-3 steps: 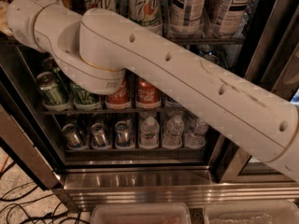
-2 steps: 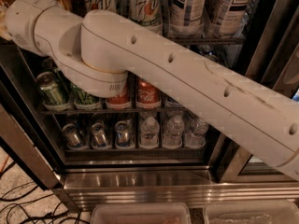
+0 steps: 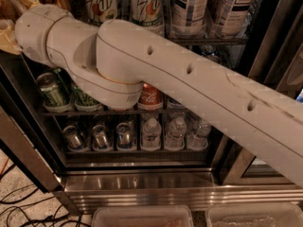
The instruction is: Pick orange can from top shelf of fridge
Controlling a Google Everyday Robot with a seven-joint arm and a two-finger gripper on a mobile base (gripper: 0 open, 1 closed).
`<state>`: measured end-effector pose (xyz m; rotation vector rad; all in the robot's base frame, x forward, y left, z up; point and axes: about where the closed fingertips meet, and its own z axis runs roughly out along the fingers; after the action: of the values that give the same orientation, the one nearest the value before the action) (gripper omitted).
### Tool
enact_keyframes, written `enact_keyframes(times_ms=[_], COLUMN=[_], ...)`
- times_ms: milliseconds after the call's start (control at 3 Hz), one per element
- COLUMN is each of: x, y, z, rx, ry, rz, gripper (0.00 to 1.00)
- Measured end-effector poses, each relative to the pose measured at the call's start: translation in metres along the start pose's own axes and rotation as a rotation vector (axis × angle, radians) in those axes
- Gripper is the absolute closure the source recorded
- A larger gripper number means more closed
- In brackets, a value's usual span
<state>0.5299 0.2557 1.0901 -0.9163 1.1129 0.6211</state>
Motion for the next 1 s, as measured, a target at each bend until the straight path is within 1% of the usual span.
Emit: enact_keyframes(times_ms=[1000], x=[0.009], y=[0.008], z=[-0.034], rx=[-0.004], ry=[0.014], rz=[0.005], gripper=[1.0])
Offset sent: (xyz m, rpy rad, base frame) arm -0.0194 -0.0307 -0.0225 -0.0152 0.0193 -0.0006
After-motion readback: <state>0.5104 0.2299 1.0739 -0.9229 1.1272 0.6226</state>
